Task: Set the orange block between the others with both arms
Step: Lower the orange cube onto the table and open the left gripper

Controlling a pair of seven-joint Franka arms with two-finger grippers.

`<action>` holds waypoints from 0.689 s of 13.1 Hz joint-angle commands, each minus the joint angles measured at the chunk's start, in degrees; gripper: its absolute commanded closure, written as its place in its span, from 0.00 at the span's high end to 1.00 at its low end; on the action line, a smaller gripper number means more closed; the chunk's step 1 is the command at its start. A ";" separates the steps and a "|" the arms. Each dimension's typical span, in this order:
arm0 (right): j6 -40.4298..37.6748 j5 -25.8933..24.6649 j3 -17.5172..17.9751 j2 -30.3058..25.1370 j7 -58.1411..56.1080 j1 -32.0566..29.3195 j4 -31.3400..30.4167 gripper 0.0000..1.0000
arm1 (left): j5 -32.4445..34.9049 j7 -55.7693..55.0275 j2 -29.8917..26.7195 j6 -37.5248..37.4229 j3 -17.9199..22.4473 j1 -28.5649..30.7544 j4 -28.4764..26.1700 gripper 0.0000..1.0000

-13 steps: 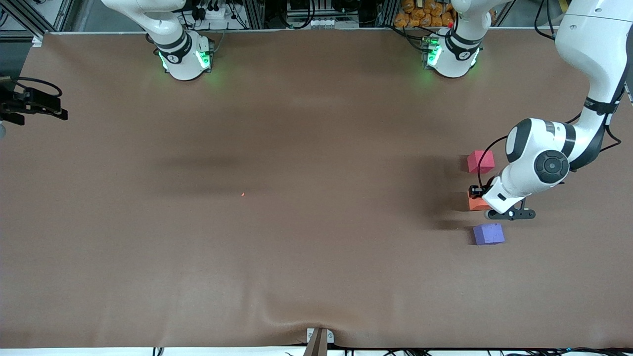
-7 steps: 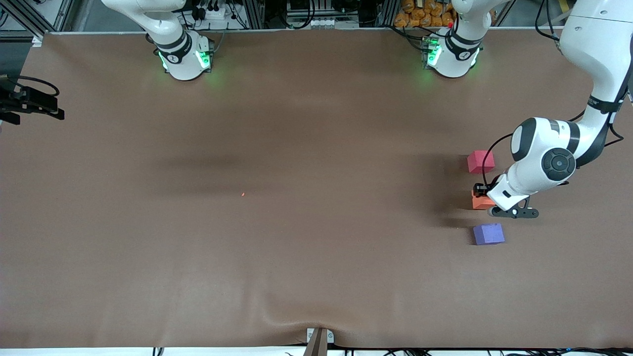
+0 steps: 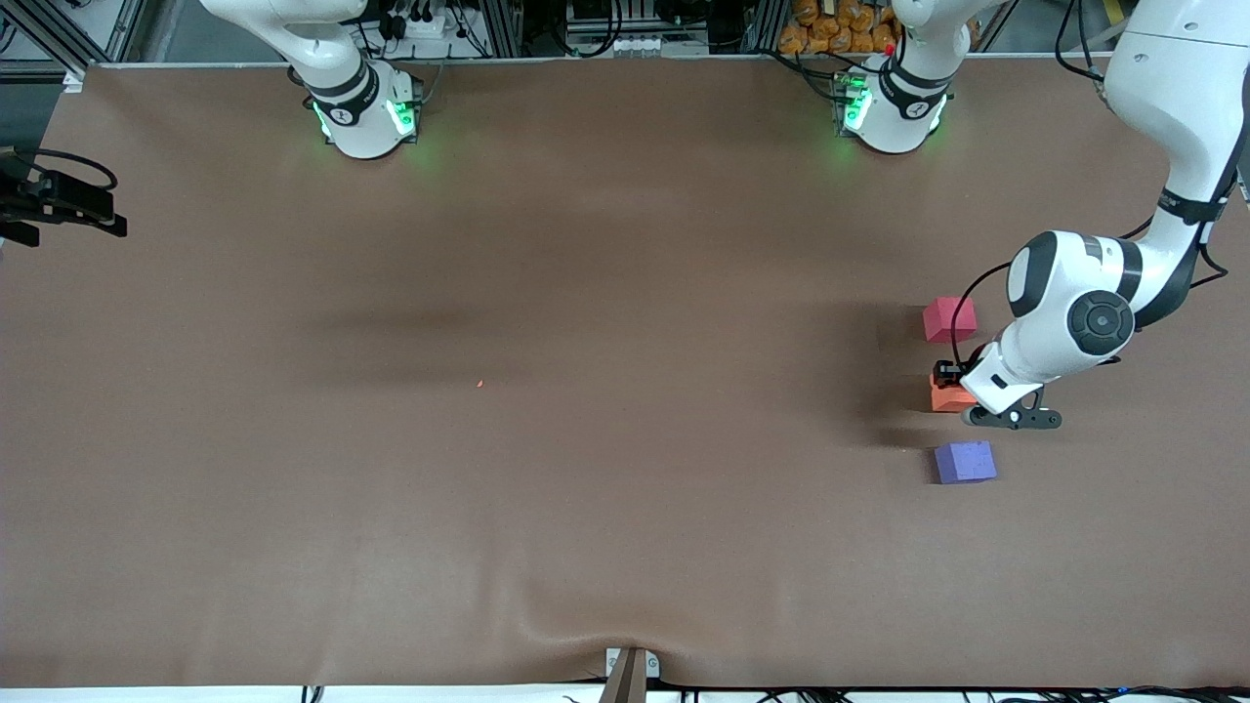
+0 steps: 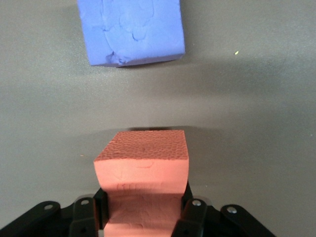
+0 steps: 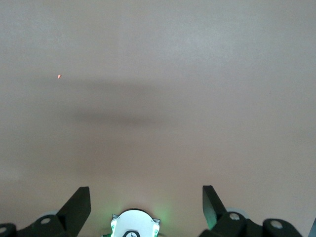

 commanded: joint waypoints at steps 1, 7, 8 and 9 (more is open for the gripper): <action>0.15 -0.63 0.61 -0.54 0.40 -0.22 0.28 1.00 | 1.12 -0.05 -0.35 1.49 -0.72 1.45 -1.08 0.00; 0.06 -0.97 0.61 -0.54 0.93 -0.13 0.37 1.00 | 1.12 -0.05 0.70 2.37 -0.72 2.07 -1.08 0.00; 0.06 -1.06 0.61 -0.54 0.93 -0.13 0.45 1.00 | 1.12 -0.05 0.79 2.45 -0.72 1.99 -0.99 0.01; -0.03 -1.06 0.61 -0.63 0.84 -0.13 0.45 1.00 | 1.12 -0.13 0.96 2.45 -0.72 1.98 -0.90 0.12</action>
